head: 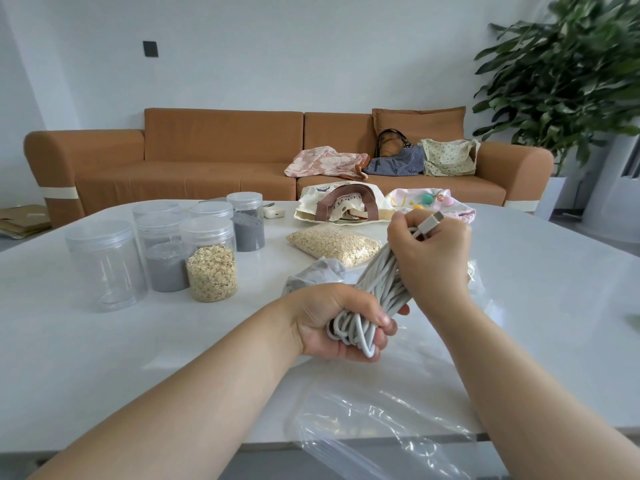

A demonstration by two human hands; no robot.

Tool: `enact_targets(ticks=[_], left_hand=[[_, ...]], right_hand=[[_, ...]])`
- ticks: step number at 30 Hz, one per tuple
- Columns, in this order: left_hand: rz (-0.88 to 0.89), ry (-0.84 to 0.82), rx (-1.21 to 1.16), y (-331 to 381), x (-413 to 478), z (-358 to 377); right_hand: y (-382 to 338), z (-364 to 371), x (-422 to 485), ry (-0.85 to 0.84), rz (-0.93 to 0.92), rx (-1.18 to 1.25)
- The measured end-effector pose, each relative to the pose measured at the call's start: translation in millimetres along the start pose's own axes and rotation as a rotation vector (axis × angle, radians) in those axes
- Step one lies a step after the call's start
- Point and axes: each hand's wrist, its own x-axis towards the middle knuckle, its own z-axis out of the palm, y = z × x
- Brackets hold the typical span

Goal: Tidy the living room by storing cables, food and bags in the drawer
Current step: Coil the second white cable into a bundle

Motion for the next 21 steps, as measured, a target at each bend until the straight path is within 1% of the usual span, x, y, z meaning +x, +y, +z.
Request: enact_targets(ticks=[11, 15, 16, 18, 20, 21], left_hand=[[-0.058, 0.149, 0.241, 3.0, -5.8, 3.3], [-0.045, 0.215, 0.247, -1.1, -3.2, 6.4], [-0.026, 0.249, 0.242, -3.0, -0.9, 7.6], [0.037, 0.382, 0.239, -6.5, 6.4, 7.3], [0.117, 0.537, 0.268, -7.2, 11.1, 7.7], [0.15, 0.606, 0.288, -6.4, 12.1, 7.8]], right_hand=[[-3.2, 1.8, -1.7, -0.106, 0.075, 0.046], [0.2, 2.2, 2.4, -0.191, 0.114, 0.083], [1.8, 3.2, 3.9, -0.198, 0.145, 0.088], [5.0, 6.1, 5.5, -0.164, 0.247, 0.105], [7.7, 9.1, 6.3, -0.162, 0.416, 0.182], [9.6, 9.6, 7.1, -0.194, 0.522, 0.233]])
